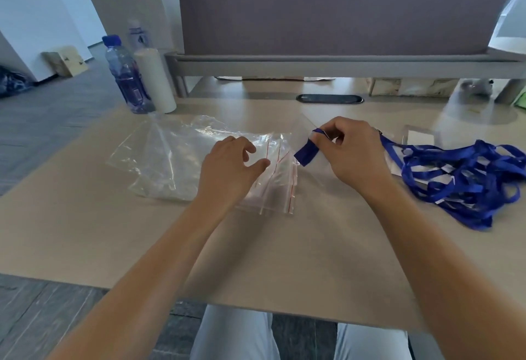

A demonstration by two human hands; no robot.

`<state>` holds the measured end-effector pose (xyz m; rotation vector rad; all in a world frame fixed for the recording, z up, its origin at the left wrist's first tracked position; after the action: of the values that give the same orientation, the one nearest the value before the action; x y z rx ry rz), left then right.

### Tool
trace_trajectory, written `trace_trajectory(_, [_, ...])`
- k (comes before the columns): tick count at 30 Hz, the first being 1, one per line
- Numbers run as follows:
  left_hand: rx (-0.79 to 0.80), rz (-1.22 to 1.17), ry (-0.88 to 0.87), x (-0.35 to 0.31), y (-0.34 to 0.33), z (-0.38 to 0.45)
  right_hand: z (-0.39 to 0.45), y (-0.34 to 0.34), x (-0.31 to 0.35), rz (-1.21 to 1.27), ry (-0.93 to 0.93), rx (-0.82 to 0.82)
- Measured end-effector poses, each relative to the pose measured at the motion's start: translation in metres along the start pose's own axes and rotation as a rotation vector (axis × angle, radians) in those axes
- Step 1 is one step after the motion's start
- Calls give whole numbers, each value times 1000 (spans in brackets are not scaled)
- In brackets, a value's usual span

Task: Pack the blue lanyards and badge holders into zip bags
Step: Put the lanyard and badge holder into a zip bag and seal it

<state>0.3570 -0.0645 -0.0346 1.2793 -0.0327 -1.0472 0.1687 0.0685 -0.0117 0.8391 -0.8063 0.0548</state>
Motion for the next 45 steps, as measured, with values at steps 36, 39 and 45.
trace_trajectory(36, [-139, -303, 129, -25, -6, -47, -21, -5, 29, 423, -365, 31])
trace_trajectory(39, [-124, -378, 143, -32, -4, -56, -27, -3, 28, 370, -346, -11])
trace_trajectory(45, [-81, -494, 139, -42, -2, -63, -46, -4, 28, 349, -345, -12])
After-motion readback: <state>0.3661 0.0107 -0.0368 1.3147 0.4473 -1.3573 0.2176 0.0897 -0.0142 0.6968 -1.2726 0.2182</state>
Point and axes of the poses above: each hand's wrist, its own z-axis towards the middle knuckle, its own y-axis out of the back of the hand, x = y × z, the point moved 4 cm from there along z, towards the middle knuckle, and after that the axes turned 1 degree about x, right-handed, at the moved point
